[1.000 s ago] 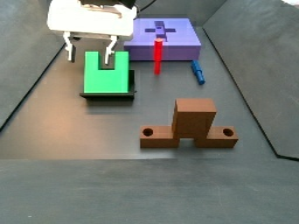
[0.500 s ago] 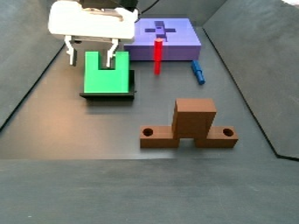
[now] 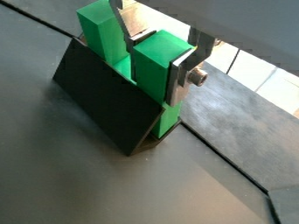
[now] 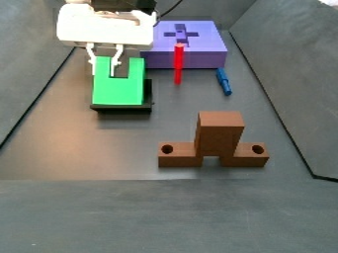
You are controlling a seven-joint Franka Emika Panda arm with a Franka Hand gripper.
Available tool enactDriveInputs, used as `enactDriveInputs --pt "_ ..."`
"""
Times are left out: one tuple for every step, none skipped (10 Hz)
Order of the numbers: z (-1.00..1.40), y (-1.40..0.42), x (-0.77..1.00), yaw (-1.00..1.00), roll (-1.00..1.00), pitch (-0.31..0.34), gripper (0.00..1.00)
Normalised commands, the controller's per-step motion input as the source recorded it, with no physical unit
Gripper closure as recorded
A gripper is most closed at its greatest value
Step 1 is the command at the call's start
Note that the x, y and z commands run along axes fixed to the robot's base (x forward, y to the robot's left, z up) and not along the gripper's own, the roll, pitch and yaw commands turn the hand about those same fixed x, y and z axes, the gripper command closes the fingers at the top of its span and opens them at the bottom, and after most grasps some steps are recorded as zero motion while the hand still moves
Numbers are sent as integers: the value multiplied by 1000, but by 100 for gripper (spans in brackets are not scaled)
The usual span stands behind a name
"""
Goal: Pick up the green object. Move up. Place the green object on the fixture. Regrasp the green object. Move to above the board. Insert the green object.
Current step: Regrasp the green object.
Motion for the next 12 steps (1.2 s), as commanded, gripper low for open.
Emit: enactDriveInputs --pt "0 0 0 0 0 0 100" --pt "0 0 0 0 0 0 100" --pt "0 0 0 0 0 0 100" --pt "0 0 0 0 0 0 100" --pt "0 0 0 0 0 0 100" --pt "0 0 0 0 0 0 100" --pt "0 0 0 0 0 0 100" --pt "0 0 0 0 0 0 100" --pt "0 0 0 0 0 0 100" --pt "0 0 0 0 0 0 100" --pt "0 0 0 0 0 0 100" --pt "0 0 0 0 0 0 100"
